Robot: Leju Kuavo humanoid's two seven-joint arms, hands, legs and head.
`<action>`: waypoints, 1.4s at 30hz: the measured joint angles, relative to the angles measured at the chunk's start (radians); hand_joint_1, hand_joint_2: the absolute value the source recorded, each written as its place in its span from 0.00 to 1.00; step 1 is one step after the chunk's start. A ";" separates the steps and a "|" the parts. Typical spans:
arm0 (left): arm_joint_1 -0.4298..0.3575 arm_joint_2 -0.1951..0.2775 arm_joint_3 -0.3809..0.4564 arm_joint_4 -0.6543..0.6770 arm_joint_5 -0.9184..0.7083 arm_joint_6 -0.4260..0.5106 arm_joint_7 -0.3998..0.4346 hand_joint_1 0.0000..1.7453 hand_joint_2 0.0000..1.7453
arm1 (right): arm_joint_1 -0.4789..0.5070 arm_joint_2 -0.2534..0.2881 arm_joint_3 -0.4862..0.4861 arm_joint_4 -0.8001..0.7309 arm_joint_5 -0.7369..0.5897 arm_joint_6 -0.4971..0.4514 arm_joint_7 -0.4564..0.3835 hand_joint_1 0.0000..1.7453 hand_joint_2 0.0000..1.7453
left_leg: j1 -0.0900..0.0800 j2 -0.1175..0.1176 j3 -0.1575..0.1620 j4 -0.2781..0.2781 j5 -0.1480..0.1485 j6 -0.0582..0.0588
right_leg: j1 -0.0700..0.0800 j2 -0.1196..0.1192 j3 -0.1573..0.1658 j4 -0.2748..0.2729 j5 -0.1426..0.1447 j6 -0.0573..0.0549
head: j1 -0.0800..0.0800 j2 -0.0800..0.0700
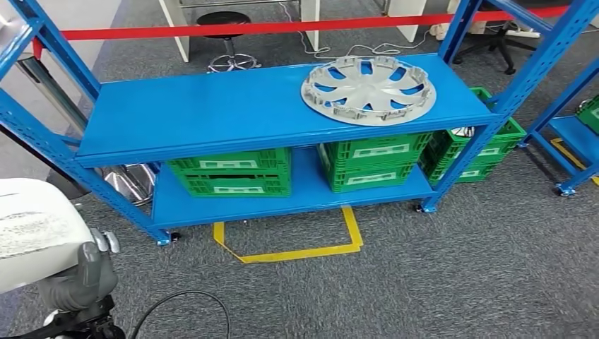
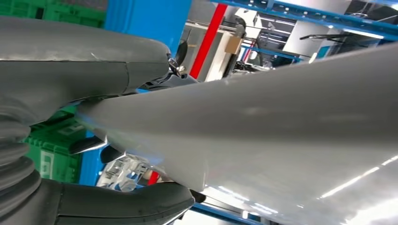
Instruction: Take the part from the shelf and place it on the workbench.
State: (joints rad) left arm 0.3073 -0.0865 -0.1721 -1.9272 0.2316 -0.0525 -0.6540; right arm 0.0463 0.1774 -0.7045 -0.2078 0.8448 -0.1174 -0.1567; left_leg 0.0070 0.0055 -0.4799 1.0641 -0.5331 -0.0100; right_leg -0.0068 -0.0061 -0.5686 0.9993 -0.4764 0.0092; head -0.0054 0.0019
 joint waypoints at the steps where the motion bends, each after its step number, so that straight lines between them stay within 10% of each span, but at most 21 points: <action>1: -0.001 0.001 0.000 0.000 -0.006 0.006 0.000 1.00 1.00 | 0.000 0.001 -0.007 0.000 -0.001 0.002 -0.002 0.00 0.00 | -0.002 -0.002 0.025 -0.048 -0.008 0.004 | 0.001 0.000 -0.008 0.004 0.007 0.005 | 0.000 0.000; 5: -0.004 0.002 0.000 0.002 -0.025 0.026 0.002 1.00 1.00 | 0.002 0.004 -0.033 -0.003 -0.007 0.002 -0.006 0.00 0.00 | -0.004 0.001 0.005 -0.081 0.003 0.031 | -0.002 0.002 -0.035 0.017 0.012 0.029 | 0.002 0.000; 9: -0.006 0.000 0.000 0.008 -0.026 0.034 0.001 1.00 1.00 | 0.004 0.004 -0.050 -0.009 -0.014 -0.007 -0.015 0.00 0.00 | -0.006 0.008 -0.054 -0.084 0.050 0.054 | -0.003 0.005 -0.093 0.208 -0.157 0.040 | 0.007 0.000; 12: -0.007 -0.003 0.000 0.010 -0.021 0.055 -0.001 1.00 1.00 | 0.004 0.005 -0.067 -0.016 -0.021 -0.015 -0.030 0.00 0.00 | -0.012 0.014 -0.101 -0.081 0.084 0.054 | -0.003 0.004 -0.077 0.287 -0.107 0.039 | 0.007 0.000; 14: -0.007 -0.006 0.001 0.010 -0.021 0.077 0.000 1.00 1.00 | 0.001 0.005 -0.078 -0.021 -0.023 -0.015 -0.036 0.00 0.00 | -0.016 0.023 -0.124 -0.077 0.103 0.052 | -0.001 -0.016 0.010 0.187 -0.054 0.033 | 0.007 0.000; 16: -0.004 -0.009 0.006 0.010 -0.012 0.100 0.000 1.00 1.00 | -0.010 0.006 -0.087 -0.026 -0.018 -0.018 -0.046 0.00 0.00 | -0.021 0.035 -0.136 -0.067 0.115 0.044 | 0.003 -0.047 0.121 0.026 -0.077 0.024 | 0.007 0.000; 18: 0.002 -0.009 0.022 0.010 0.007 0.115 0.000 1.00 1.00 | -0.021 0.011 -0.092 -0.029 -0.004 -0.027 -0.054 0.00 0.00 | -0.021 0.055 -0.140 -0.060 0.126 0.032 | 0.008 -0.049 0.162 -0.056 -0.103 0.011 | 0.005 0.000; 20: 0.008 -0.009 0.046 0.010 0.023 0.117 0.000 1.00 1.00 | -0.024 0.018 -0.093 -0.030 0.010 -0.036 -0.055 0.00 0.00 | -0.016 0.058 -0.143 -0.052 0.121 0.016 | 0.007 -0.032 0.151 -0.059 -0.094 -0.005 | 0.005 0.000; 24: 0.031 -0.009 0.109 0.009 0.044 0.105 0.002 1.00 1.00 | -0.025 0.029 -0.094 -0.030 0.028 -0.043 -0.056 0.00 0.00 | -0.007 0.009 -0.194 0.139 -0.029 -0.009 | 0.005 -0.005 0.124 -0.058 -0.064 -0.022 | 0.002 0.000; 26: 0.040 -0.012 0.141 0.008 0.044 0.090 0.005 1.00 1.00 | -0.021 0.031 -0.094 -0.029 0.035 -0.036 -0.058 0.00 0.00 | -0.006 0.006 -0.202 0.218 -0.059 -0.012 | 0.005 0.014 0.110 -0.052 -0.055 -0.021 | 0.001 0.000; 32: 0.053 -0.033 0.207 -0.006 0.021 0.054 0.021 1.00 1.00 | -0.011 0.034 -0.095 -0.031 0.048 -0.017 -0.059 0.00 0.00 | 0.006 -0.079 -0.047 -0.038 0.042 0.002 | 0.001 0.076 0.072 -0.018 -0.045 -0.002 | 0.001 0.000; 36: 0.050 -0.047 0.224 -0.011 0.011 0.047 0.021 1.00 1.00 | -0.009 0.039 -0.095 -0.033 0.054 -0.012 -0.060 0.00 0.00 | 0.008 -0.038 -0.051 -0.062 0.039 0.026 | 0.000 0.072 0.031 0.010 -0.054 0.022 | 0.002 0.000; 40: 0.055 -0.060 0.236 -0.012 0.001 0.037 0.028 1.00 1.00 | -0.011 0.039 -0.099 -0.038 0.061 -0.003 -0.066 0.00 0.00 | 0.005 0.015 -0.059 -0.067 0.045 0.040 | -0.001 0.017 -0.087 0.242 -0.158 0.035 | 0.010 0.000; 42: 0.055 -0.064 0.242 -0.012 -0.001 0.033 0.031 1.00 1.00 | -0.008 0.039 -0.101 -0.039 0.063 0.000 -0.068 0.00 0.00 | 0.002 0.041 -0.062 -0.067 0.046 0.042 | -0.002 0.012 -0.097 0.269 -0.147 0.037 | 0.010 0.000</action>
State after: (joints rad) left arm 0.3622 -0.1503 0.0694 -1.9394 0.2304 -0.0191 -0.6226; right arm 0.0380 0.2167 -0.8056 -0.2472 0.9077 -0.1170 -0.2247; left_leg 0.0092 0.0464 -0.5418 0.9973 -0.4872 0.0319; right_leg -0.0090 0.0062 -0.6652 1.2683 -0.6233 0.0461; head 0.0045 0.0019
